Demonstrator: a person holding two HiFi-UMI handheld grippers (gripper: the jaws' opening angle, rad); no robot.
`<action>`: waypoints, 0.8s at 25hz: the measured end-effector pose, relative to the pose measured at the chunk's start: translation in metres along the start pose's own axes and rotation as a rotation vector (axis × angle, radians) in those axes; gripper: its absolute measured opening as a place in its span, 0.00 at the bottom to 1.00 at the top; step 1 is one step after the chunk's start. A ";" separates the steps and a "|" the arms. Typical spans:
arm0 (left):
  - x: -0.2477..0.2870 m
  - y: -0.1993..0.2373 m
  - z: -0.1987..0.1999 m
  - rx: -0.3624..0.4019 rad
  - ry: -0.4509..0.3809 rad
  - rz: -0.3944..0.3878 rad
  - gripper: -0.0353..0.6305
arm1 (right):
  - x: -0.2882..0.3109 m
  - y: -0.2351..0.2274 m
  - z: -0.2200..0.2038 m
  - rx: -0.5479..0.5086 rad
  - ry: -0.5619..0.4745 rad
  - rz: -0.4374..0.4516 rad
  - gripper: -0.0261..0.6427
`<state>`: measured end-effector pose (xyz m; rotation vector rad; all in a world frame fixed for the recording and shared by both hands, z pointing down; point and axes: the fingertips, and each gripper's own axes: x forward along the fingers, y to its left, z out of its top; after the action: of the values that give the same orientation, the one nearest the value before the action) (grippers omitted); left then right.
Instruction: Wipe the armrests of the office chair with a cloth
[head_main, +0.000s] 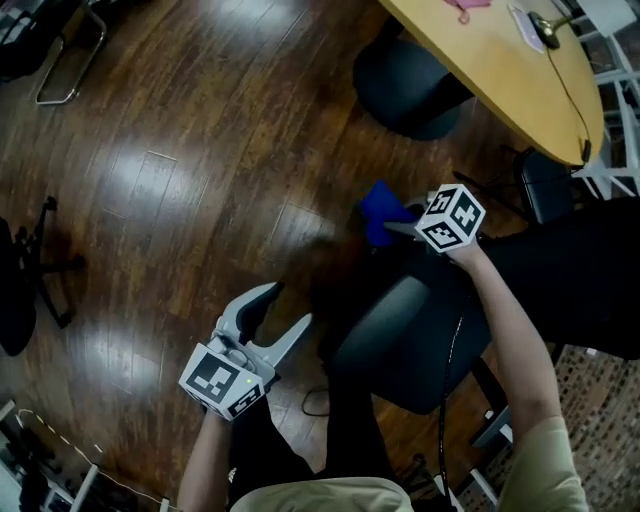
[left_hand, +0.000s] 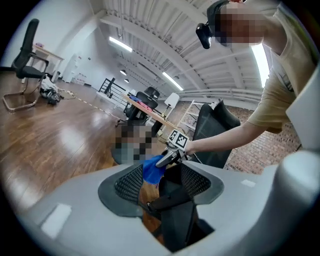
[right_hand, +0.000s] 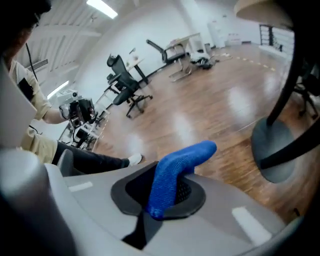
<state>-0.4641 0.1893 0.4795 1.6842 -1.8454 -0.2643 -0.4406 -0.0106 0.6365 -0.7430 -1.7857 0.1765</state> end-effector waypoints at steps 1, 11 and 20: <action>0.006 -0.003 0.007 0.023 0.010 -0.024 0.40 | -0.014 0.003 0.006 -0.006 -0.076 -0.050 0.07; 0.051 -0.066 0.065 0.184 0.049 -0.151 0.40 | -0.163 0.099 0.028 0.032 -0.700 -0.408 0.07; 0.094 -0.166 0.053 0.322 0.181 -0.277 0.40 | -0.085 0.137 -0.142 0.754 -0.986 -0.369 0.07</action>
<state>-0.3556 0.0585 0.3774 2.1115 -1.5818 0.0791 -0.2445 0.0152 0.5536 0.3062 -2.4617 1.0323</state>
